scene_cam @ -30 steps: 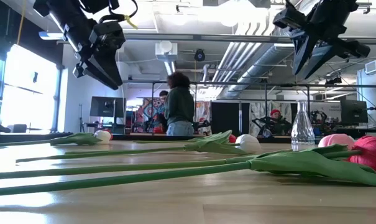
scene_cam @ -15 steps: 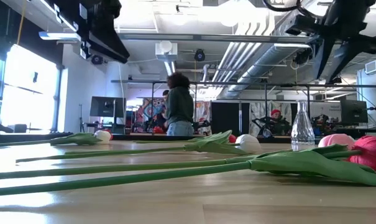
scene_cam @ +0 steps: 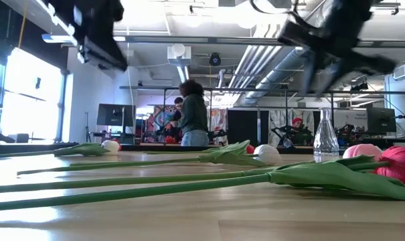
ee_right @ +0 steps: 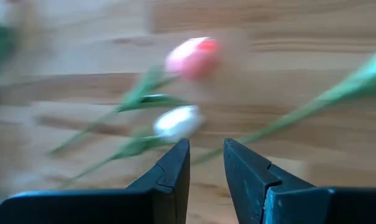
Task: Sort flowers into vase by color
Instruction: Put the top right white flower into the bottom transparent vase
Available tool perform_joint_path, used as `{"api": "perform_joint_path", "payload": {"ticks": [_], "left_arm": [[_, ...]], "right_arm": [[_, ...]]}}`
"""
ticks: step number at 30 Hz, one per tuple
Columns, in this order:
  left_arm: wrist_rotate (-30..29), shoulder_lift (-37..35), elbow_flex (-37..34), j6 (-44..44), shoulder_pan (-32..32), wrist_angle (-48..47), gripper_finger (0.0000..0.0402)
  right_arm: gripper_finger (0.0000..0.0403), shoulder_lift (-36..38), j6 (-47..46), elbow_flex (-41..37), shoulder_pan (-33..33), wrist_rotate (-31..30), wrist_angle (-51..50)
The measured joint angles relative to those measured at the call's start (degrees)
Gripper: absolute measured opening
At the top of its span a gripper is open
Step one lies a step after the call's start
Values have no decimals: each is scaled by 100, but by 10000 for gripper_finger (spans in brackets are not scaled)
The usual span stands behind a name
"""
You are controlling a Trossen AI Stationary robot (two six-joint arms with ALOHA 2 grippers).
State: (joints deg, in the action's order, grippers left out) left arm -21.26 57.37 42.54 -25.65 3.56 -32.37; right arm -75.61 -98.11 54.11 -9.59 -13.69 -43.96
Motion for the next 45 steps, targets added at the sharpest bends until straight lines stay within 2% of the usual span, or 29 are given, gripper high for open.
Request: {"api": "perform_joint_path", "payload": {"ticks": [2, 5, 8, 12, 16, 20, 25, 30, 35, 39, 45], "left_arm": [[-10, 6, -251, -146, -147, -216, 99], [315, 31, -576, -363, -477, -282, 99], [569, 169, -631, -545, -800, -439, 105], [580, 403, -596, -568, -1199, -672, 128], [766, 775, -596, -580, -1463, -1025, 148], [862, 1145, -596, -622, -1532, -1194, 152], [876, 1382, -596, -668, -1533, -1240, 152], [979, 1343, -596, -625, -1531, -1236, 152], [980, 1283, -596, -678, -1533, -1244, 152], [980, 1284, -602, -737, -1529, -1238, 152], [848, 1284, -618, -839, -1529, -1284, 152]], "right_arm": [[88, -52, 144, 0, -4, -112, 528], [88, -87, 285, 2, -25, -277, 981], [88, -94, 304, 2, -26, -296, 1063], [88, -94, 449, 2, -2, -266, 1230], [88, -94, 1028, 2, 11, -243, 1353], [87, 55, 1540, 2, 71, -150, 1197], [75, 734, 2489, 2, 19, -914, 1162], [8, 1650, 3348, 2, 22, -1449, 975], [2, 2401, 4061, 2, 22, -1714, 980], [0, 2958, 4766, 2, 22, -1647, 1457], [0, 3693, 6118, 2, -52, -605, 2632]]}}
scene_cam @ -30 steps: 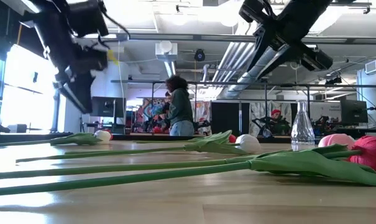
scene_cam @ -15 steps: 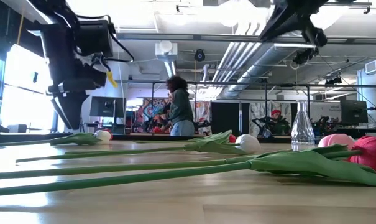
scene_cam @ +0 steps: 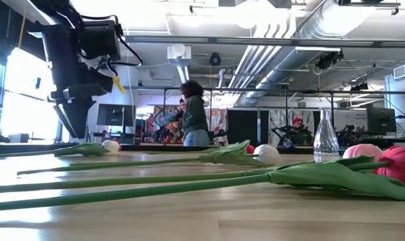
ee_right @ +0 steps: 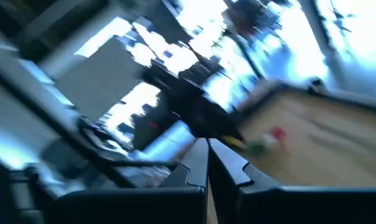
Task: Sort flowers into vase by color
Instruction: Put the top right white flower into the bottom transparent vase
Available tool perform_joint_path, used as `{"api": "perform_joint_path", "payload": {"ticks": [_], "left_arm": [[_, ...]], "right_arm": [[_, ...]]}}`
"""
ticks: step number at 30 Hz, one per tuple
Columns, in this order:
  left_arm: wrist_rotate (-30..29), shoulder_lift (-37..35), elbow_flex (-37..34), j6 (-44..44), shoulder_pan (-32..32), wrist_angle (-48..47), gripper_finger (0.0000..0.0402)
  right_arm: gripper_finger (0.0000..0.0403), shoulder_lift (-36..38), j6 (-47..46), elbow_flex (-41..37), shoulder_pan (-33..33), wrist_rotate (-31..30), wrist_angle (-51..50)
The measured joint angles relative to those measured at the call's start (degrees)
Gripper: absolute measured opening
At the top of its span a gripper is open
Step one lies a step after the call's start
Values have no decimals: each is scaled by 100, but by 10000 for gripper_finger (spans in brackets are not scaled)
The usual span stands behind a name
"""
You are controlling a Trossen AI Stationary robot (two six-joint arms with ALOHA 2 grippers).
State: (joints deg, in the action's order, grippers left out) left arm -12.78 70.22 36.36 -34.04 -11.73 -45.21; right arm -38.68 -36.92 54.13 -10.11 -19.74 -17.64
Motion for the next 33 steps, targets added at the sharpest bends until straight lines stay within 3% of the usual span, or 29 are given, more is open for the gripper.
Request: {"api": "perform_joint_path", "payload": {"ticks": [3, 10, 15, 23, 33], "left_arm": [[-85, 0, 0, 7, 0, -2, 148], [-70, 0, -258, -164, 20, -3, 113], [27, 0, -565, -236, 17, 13, 102], [412, 14, -568, 73, 22, 390, 101], [237, 254, -568, 207, 11, 536, 101]], "right_arm": [[0, 298, 480, 2, -96, 54, 318], [0, 894, 1498, 2, -185, 29, -134], [0, 1187, 1144, 2, -185, 28, -146], [0, 1488, 1389, 2, -185, 26, -182], [0, 1881, 975, 2, -185, 103, -188]]}}
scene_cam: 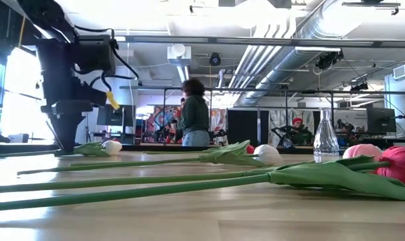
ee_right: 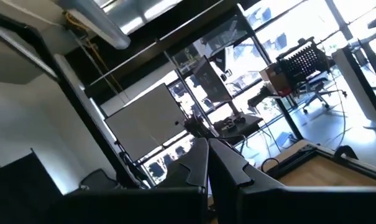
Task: Sort flowers into vase by color
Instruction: Put the top right white flower into the bottom transparent vase
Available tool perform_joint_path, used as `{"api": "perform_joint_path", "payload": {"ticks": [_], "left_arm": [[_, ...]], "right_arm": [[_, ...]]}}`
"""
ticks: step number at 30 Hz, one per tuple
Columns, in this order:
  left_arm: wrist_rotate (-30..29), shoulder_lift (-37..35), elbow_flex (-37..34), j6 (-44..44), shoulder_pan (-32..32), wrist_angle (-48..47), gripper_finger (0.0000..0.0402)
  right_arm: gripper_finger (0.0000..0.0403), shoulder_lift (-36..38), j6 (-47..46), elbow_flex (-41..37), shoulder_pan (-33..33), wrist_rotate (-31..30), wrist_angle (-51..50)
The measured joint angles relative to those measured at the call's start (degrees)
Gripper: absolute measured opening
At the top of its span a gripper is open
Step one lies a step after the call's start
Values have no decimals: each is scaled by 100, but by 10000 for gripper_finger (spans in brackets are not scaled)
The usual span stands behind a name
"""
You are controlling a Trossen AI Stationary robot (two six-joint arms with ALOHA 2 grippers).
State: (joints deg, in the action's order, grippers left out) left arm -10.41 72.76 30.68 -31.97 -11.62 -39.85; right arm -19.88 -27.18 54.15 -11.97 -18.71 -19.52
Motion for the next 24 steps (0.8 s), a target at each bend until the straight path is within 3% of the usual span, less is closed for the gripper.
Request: {"api": "perform_joint_path", "payload": {"ticks": [6, 12, 15, 24], "left_arm": [[-1, 296, 28, 14, 7, 56, 93], [44, 259, 17, 31, 7, 102, 35], [46, 221, 11, 104, 7, 117, 8], [92, 220, 0, 175, 4, 281, 2]], "right_arm": [[0, 0, 482, 0, 0, 97, -86], [0, -479, 800, 139, 0, 146, 43], [0, -772, 818, 444, 0, 161, 51], [0, -2452, 1397, 2035, 2, 305, 40]]}}
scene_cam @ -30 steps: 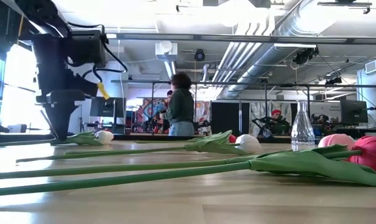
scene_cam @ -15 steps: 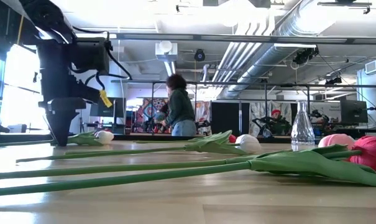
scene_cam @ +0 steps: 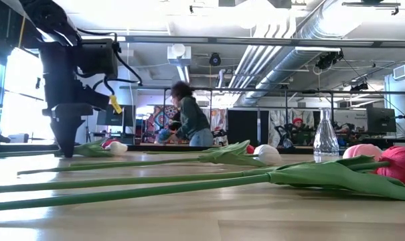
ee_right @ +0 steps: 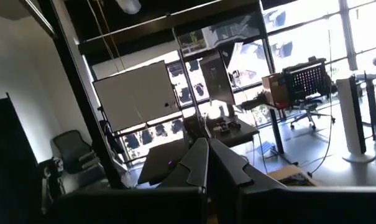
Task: Sort flowers into vase by color
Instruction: Put the top right white flower into the bottom transparent vase
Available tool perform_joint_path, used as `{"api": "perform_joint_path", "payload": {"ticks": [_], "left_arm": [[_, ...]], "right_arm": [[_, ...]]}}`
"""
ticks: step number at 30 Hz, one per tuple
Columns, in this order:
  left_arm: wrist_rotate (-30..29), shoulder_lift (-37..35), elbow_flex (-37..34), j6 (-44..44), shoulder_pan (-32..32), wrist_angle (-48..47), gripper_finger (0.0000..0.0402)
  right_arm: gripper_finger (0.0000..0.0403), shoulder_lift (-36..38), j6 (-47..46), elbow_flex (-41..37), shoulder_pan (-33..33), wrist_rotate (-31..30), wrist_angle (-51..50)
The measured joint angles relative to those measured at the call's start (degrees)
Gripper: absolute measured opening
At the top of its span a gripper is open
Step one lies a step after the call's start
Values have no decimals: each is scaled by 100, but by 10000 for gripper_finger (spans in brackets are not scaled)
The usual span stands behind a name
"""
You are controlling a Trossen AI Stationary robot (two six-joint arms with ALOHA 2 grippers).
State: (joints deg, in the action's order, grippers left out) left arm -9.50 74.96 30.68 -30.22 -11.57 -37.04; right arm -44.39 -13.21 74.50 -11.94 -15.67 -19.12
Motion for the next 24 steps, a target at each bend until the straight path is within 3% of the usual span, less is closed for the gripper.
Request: {"api": "perform_joint_path", "payload": {"ticks": [3, 12, 24], "left_arm": [[7, 2, -2, 7, -2, 33, 1], [147, -70, -11, 46, 94, 174, 0], [240, -551, -4, -61, 190, 274, 0]], "right_arm": [[0, -589, 83, 723, 2, 227, -440], [0, -1884, -321, 2548, 0, 387, -2998], [0, -2115, 170, 2787, 0, 466, -3402]]}}
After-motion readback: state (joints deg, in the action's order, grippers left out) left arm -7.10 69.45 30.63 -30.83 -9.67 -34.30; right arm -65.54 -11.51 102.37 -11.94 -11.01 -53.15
